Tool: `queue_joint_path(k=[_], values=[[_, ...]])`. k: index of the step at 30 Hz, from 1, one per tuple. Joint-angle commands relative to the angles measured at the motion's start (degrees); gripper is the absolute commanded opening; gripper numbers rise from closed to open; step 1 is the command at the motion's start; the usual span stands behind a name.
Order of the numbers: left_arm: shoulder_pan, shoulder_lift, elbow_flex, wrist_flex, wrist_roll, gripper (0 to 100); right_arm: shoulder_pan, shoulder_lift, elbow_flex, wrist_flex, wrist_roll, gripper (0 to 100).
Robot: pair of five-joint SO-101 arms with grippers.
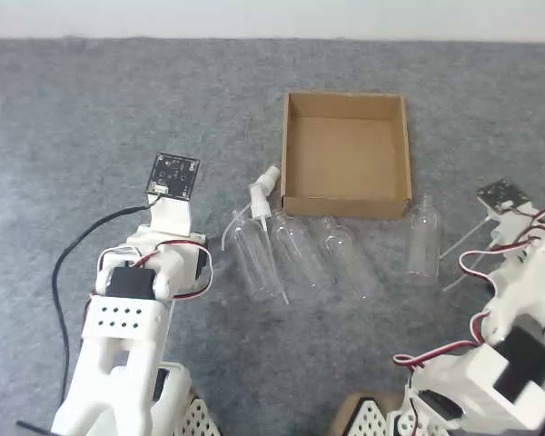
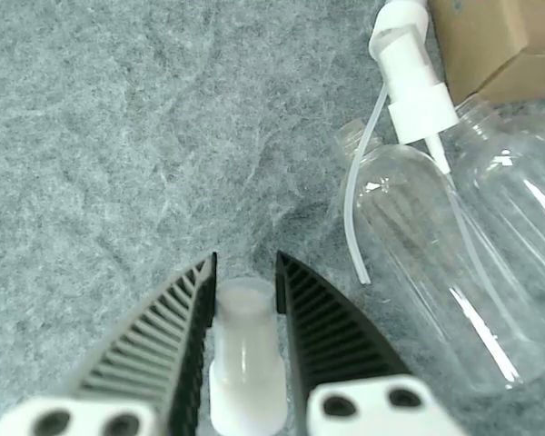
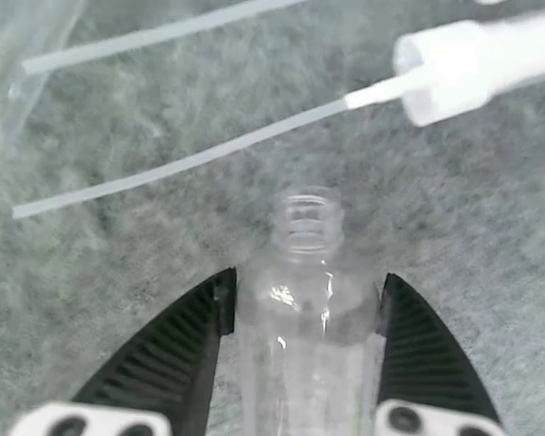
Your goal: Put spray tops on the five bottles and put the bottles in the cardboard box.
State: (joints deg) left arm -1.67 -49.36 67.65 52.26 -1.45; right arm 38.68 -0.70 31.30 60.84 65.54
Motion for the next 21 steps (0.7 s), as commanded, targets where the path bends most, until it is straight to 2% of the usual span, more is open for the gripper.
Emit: queue_joint_path(k=[1, 5, 8, 14, 21], values=[[-0.2, -2.0, -0.3, -1.5, -0.2, 1, 0.7, -0.8, -0.3, 0.0, 1.4, 20.6], [-0.2, -2.0, -0.3, -1.5, -0.2, 1, 1.1, -1.3, -0.5, 0.0, 2.0, 20.8], [-0.2, -2.0, -0.3, -1.5, -0.3, 1, 1.1, -1.1, -0.5, 0.0, 5.3, 21.0], [-0.2, -2.0, -0.3, -1.5, -0.3, 1, 1.8, -1.2, -0.5, 0.0, 5.5, 27.5], [-0.2, -2.0, -0.3, -1.5, -0.3, 1, 2.2, -0.9, -0.6, 0.0, 5.6, 27.3]])
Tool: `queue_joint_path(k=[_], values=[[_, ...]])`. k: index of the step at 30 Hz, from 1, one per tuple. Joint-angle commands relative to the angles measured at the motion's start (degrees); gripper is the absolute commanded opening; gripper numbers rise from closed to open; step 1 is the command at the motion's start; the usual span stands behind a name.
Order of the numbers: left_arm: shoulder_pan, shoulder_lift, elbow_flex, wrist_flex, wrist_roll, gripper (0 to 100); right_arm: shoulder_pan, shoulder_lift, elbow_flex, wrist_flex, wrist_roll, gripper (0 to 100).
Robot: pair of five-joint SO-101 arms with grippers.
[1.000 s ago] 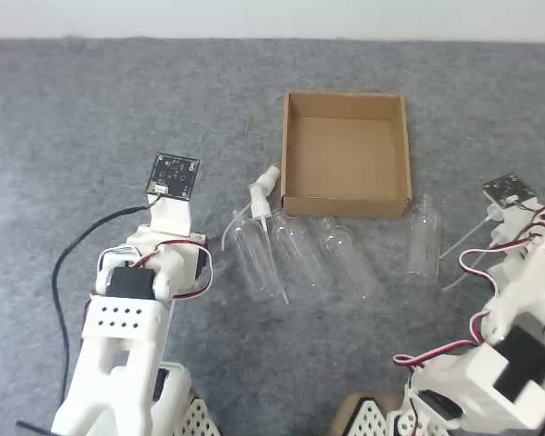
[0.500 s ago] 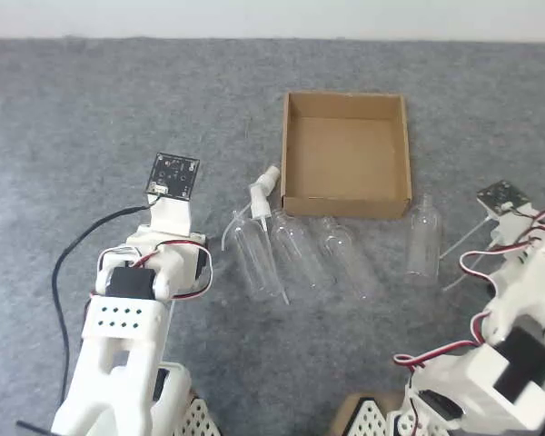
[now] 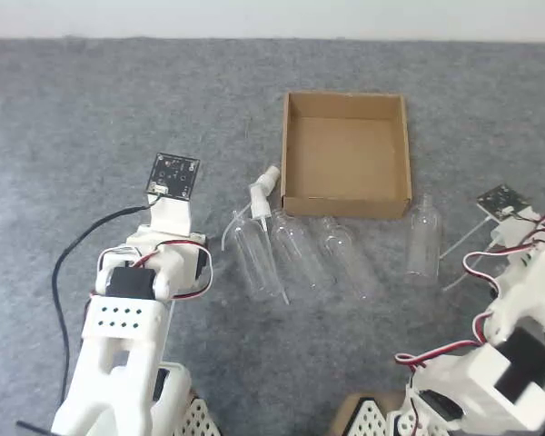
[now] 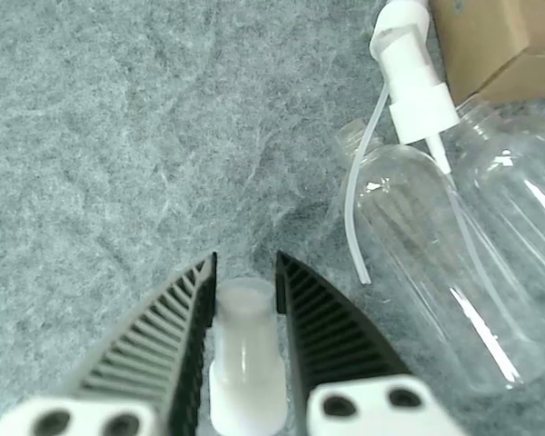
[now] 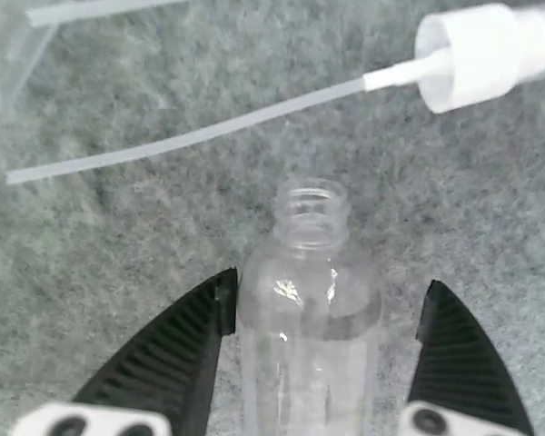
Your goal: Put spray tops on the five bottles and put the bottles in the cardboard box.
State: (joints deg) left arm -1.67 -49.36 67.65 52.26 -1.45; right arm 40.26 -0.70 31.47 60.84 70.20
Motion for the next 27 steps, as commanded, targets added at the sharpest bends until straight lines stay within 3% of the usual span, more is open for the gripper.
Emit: queue_joint_path(k=[1, 7, 10, 12, 14, 17, 27], values=[[-0.2, -2.0, -0.3, -1.5, -0.3, 1, 0.7, -0.8, -0.7, 0.0, 1.5, 26.1], [-0.2, -2.0, -0.3, -1.5, -0.3, 1, 0.7, -0.9, 0.3, 0.0, 2.8, 2.4], [0.2, -2.1, -0.7, -2.2, -0.4, 1, 0.2, -2.2, -1.1, 0.0, 2.5, 2.6], [-0.1, -2.1, -0.7, -4.3, -0.4, 1, -1.6, -4.5, -3.4, 0.0, -1.9, 1.9], [-0.4, -2.1, -2.0, -6.2, -0.4, 1, -4.4, -8.3, -6.0, 0.2, -11.1, 0.4], [-0.4, -2.1, -7.4, -2.9, -0.4, 1, -11.4, -15.7, -9.5, 4.4, -22.2, 0.6], [-0.4, -1.8, -34.7, 12.0, -0.4, 1, -46.3, -35.7, -10.4, 10.6, -45.8, 0.6]])
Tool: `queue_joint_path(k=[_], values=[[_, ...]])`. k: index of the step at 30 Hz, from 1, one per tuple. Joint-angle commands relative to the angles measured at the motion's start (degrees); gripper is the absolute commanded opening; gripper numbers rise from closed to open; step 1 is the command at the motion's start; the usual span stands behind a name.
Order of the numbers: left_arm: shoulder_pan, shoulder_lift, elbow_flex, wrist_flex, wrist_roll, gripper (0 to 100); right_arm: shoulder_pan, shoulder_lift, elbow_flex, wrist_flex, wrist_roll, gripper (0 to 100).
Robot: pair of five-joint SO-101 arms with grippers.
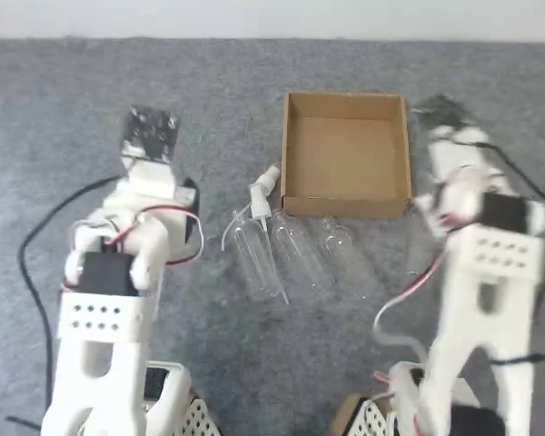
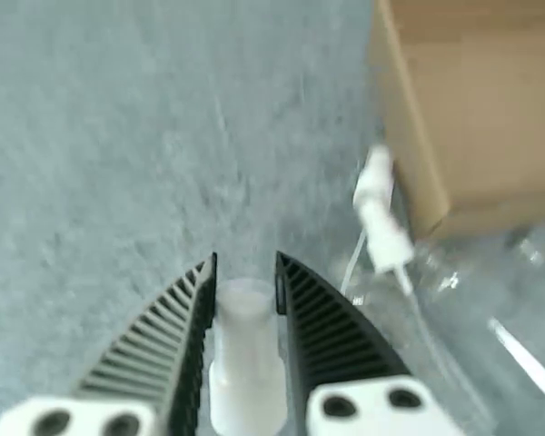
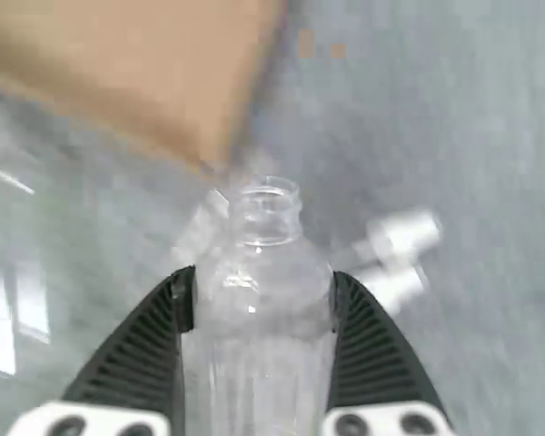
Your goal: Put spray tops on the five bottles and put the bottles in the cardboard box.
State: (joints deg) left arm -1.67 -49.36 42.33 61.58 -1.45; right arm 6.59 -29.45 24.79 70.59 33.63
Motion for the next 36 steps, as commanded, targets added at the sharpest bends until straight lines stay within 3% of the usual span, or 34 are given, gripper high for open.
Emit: queue_joint_path(k=[1, 7, 13, 18, 26, 32, 36], values=[[-0.4, -1.8, -11.8, 3.3, -0.4, 1, -15.8, -7.3, -3.7, 0.8, -11.1, 0.6], [-0.3, -2.0, -25.4, 4.3, 0.2, 1, -34.6, -7.5, -0.6, -4.2, -19.0, 0.6], [-0.3, -1.8, -34.0, 3.9, 5.4, 1, -46.4, -8.0, 11.5, -21.4, -19.5, 0.6], [-0.3, -2.0, -35.4, 0.4, 9.1, 1, -50.1, -8.0, 19.1, -34.2, -23.6, 0.6], [-0.1, -1.7, -35.2, -0.6, 16.8, 1, -56.3, -9.9, 25.4, -38.7, -24.0, 0.6], [-0.2, -1.7, -30.3, -6.2, 17.5, 1, -58.6, -17.8, 34.5, -50.7, -24.3, 0.6], [0.2, -2.0, -25.3, -10.2, 17.5, 1, -58.7, -22.2, 38.5, -53.1, -24.3, 0.6]])
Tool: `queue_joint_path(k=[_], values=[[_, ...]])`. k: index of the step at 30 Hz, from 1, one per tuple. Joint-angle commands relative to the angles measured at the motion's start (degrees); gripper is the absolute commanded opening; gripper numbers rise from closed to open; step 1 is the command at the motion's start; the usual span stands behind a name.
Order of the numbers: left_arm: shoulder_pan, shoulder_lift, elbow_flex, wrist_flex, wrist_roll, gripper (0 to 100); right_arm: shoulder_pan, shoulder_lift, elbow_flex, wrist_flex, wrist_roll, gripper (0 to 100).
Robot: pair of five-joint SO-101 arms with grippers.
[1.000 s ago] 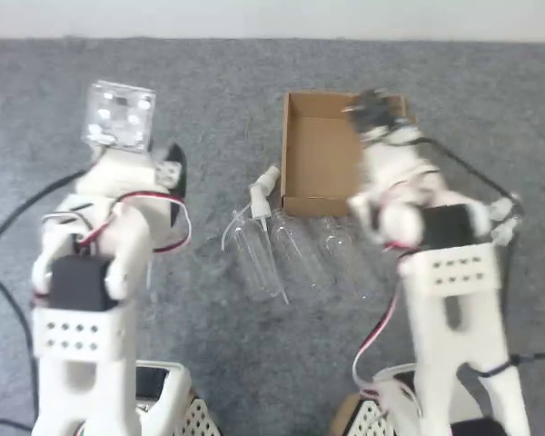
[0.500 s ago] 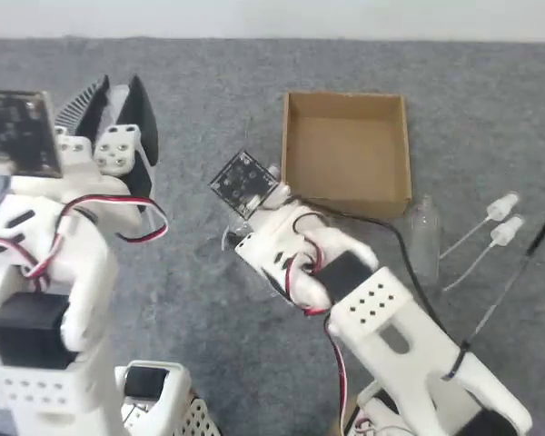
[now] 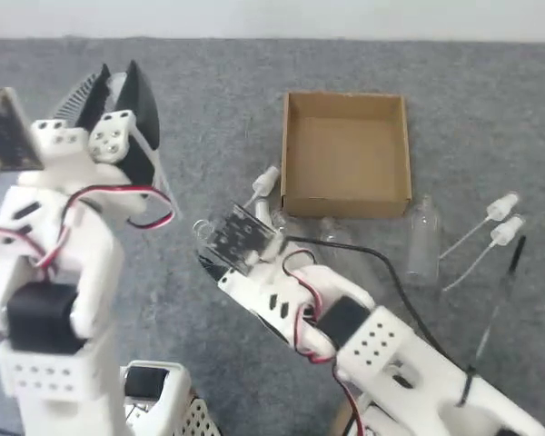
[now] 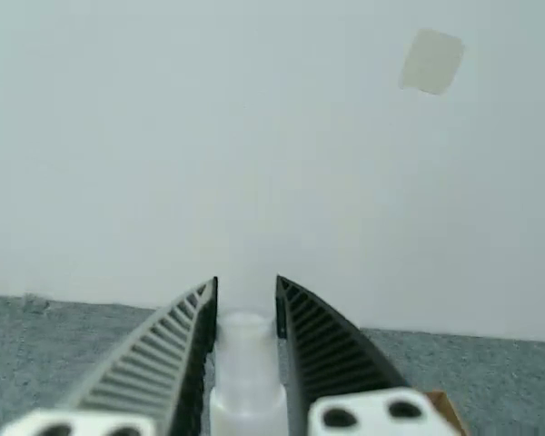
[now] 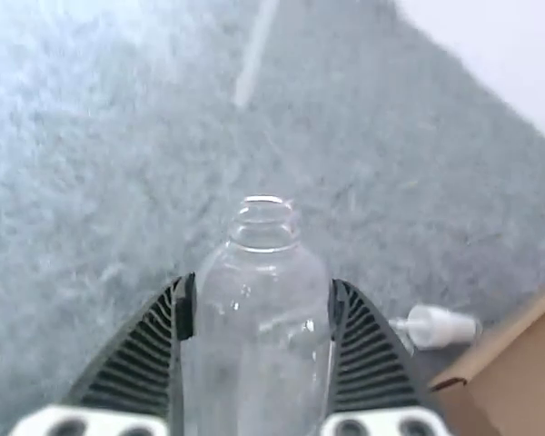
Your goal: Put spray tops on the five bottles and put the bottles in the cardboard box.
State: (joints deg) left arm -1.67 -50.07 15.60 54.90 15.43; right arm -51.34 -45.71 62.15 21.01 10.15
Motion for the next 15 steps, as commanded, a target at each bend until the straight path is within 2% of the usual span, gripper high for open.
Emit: queue_joint_path(k=[1, 6, 15], values=[[0.3, -1.3, 2.2, -4.0, 0.7, 1, -0.7, -6.6, 1.5, -3.5, -0.8, 0.6], [0.3, -1.3, 4.1, -3.8, 3.3, 1, -0.7, -7.0, 1.8, -3.4, -0.8, 0.6], [2.2, -1.4, 9.7, -3.5, 3.5, 1, -0.5, -7.0, 1.8, -3.4, -0.8, 0.6]])
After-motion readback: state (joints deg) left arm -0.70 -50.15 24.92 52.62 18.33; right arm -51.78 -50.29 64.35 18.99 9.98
